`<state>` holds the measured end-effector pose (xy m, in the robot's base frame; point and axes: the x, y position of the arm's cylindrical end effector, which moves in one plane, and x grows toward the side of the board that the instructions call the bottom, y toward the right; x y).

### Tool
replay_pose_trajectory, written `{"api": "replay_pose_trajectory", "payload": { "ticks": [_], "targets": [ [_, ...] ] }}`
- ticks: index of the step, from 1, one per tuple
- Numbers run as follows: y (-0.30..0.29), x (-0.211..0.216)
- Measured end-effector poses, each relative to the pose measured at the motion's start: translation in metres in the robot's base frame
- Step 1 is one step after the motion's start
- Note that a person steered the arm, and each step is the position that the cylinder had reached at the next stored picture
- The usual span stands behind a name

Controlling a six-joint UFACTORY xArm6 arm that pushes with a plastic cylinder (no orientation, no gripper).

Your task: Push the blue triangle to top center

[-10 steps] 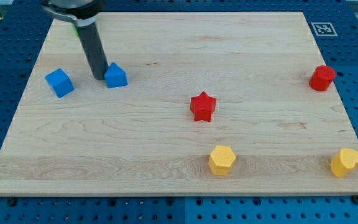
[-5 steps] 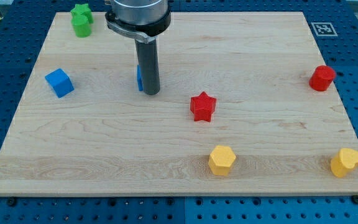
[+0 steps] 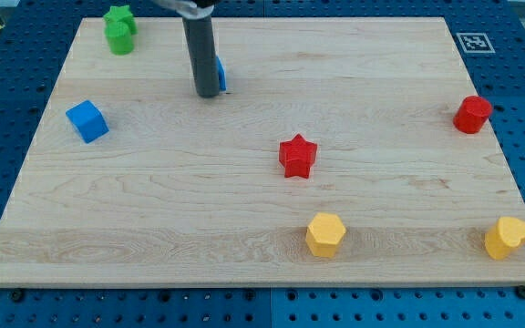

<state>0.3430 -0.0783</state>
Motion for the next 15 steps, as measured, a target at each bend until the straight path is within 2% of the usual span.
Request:
{"api": "replay_pose_trajectory", "payload": {
  "ticks": [1,4,6,9,11,14,15],
  "targets": [
    [0.012,-0.038],
    [-0.023,-0.069],
    [-0.010,-0.076],
    [0.038,-0.079],
    [0.073,-0.060],
    [0.097,-0.096],
    [0.097,-0.093]
  ]
}}
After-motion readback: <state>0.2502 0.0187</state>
